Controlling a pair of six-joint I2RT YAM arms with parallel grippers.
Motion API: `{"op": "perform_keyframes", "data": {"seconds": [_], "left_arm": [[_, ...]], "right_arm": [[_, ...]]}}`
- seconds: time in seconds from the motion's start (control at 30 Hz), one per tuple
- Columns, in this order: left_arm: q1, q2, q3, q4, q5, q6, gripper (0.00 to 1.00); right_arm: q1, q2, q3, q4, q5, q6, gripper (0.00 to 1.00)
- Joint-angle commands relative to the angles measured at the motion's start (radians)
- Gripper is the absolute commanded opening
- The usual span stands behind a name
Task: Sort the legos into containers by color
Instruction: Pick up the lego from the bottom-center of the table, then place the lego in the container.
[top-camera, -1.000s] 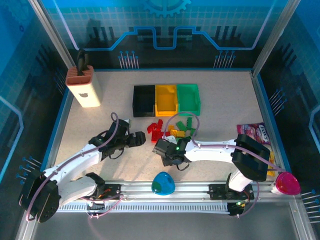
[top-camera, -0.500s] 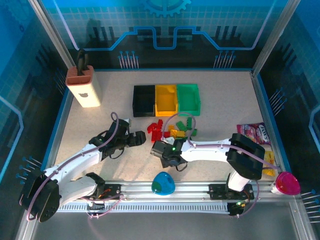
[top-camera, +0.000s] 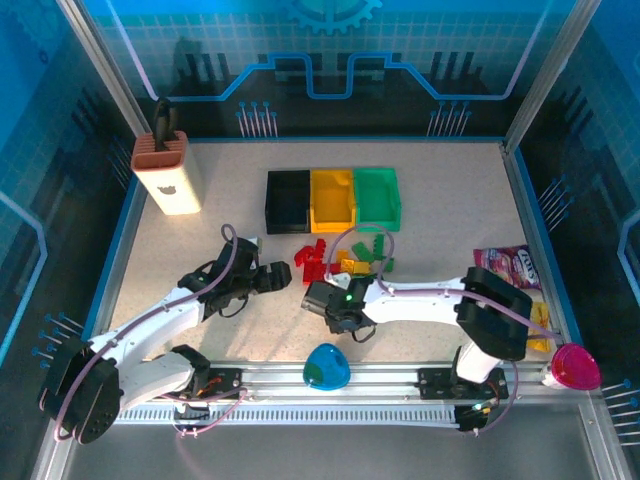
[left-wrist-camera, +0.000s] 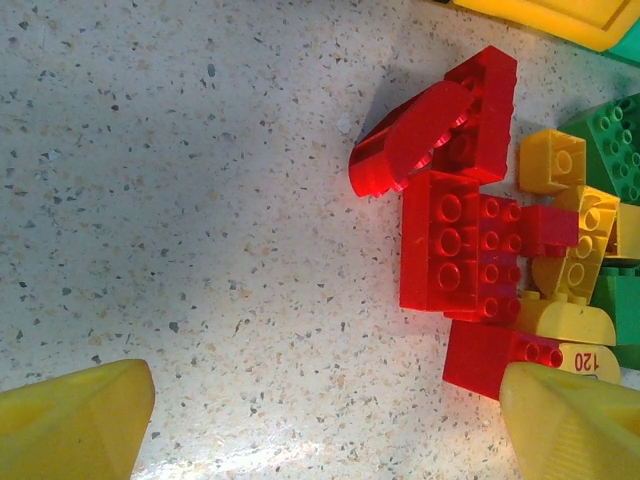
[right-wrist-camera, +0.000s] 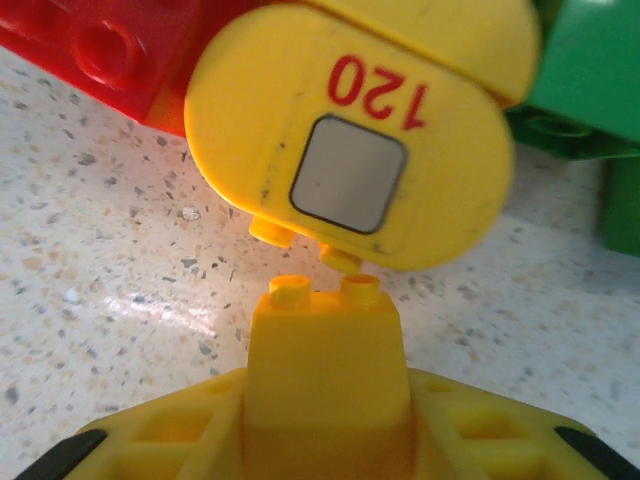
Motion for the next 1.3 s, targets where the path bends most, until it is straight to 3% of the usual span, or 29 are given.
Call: {"op": "perform_keyframes", "data": {"seconds": [0.0,0.17,0.37,0.5,0.67,1.07,1.1,1.17,1.23,1.27], "left_arm": [[0.007,0.005,0.015,0.003,-0.011,-0.017,0.9],[0.005,0.006,0.026,-0.018,-0.019,0.007,0.88],[-0.024,-0.026,0.034,-0.06,-0.057,0.022,0.87],[-0.066,-0.063,0.027,-0.091,-0.092,0.023,0.87],[-0.09,-0.108,-0.004,-0.092,-0.098,-0.002,0.86],[-0.122,-0.161,-0.026,-0.1,-0.077,-0.03,0.85],[-0.122,-0.167,-0.029,-0.1,-0.074,-0.031,0.85],[-0.126,-0.173,-0.032,-0.101,-0.069,-0.032,0.85],[-0.129,-0.174,-0.028,-0.104,-0.068,-0.029,0.85],[-0.13,-0.174,-0.025,-0.107,-0.068,-0.027,0.84]], "right_arm": [[0.014,-0.108,0.045,-0.115,0.072,-0.012,0.38],[-0.041,-0.18,0.148,-0.176,0.121,-0.13,0.38],[-0.268,-0.15,0.267,-0.078,0.041,-0.351,0.37],[-0.404,-0.019,0.411,-0.053,-0.061,-0.457,0.37],[-0.502,0.145,0.604,-0.063,-0.123,-0.536,0.37],[-0.605,0.587,1.135,-0.225,-0.169,-0.599,0.39],[-0.609,0.614,1.174,-0.236,-0.168,-0.602,0.4],[-0.615,0.66,1.251,-0.264,-0.162,-0.605,0.54],[-0.615,0.699,1.342,-0.315,-0.159,-0.61,0.83],[-0.614,0.701,1.367,-0.329,-0.157,-0.612,0.89]]}}
